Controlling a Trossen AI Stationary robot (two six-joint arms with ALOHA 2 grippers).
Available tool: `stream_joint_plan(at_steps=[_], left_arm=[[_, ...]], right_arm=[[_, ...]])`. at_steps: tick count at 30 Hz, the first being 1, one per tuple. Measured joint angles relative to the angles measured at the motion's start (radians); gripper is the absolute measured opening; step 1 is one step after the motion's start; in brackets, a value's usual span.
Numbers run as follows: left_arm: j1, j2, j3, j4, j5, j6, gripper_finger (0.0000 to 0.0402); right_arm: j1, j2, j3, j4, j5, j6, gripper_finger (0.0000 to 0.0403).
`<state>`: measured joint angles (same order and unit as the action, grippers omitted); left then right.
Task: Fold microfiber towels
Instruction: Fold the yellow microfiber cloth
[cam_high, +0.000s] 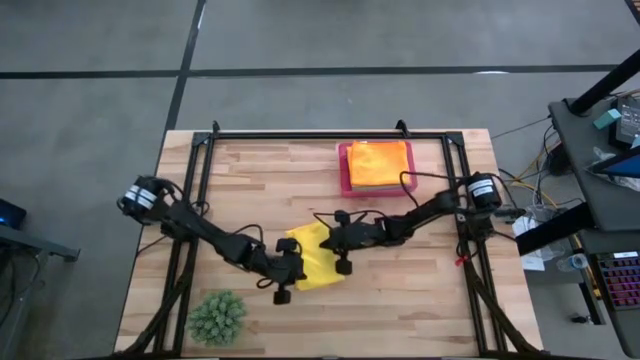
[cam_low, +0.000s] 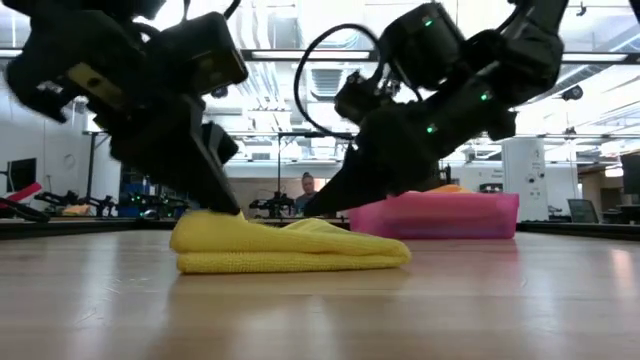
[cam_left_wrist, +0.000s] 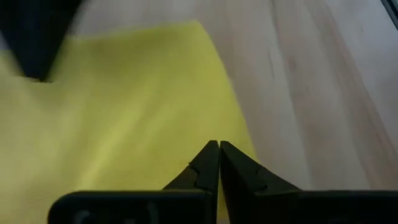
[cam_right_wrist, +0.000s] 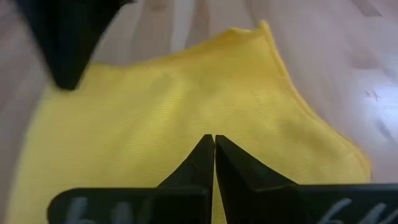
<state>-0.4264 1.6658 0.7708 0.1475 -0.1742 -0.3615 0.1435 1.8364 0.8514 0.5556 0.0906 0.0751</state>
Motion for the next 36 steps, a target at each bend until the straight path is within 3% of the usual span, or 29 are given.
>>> stream_joint_plan(at_steps=[9,19,36], left_arm=[[-0.014,0.067,0.001,0.03,0.074,-0.057,0.0],[-0.014,0.089,0.002,0.036,0.109,-0.097,0.0],[-0.012,-0.034,0.002,-0.074,0.121,-0.082,0.0]], right_arm=[[-0.022,0.032,0.027,-0.039,0.069,0.004,0.0009],[-0.06,0.032,0.027,-0.103,0.07,0.038,0.0009],[-0.049,-0.027,0.026,-0.143,0.067,0.026,0.0009]])
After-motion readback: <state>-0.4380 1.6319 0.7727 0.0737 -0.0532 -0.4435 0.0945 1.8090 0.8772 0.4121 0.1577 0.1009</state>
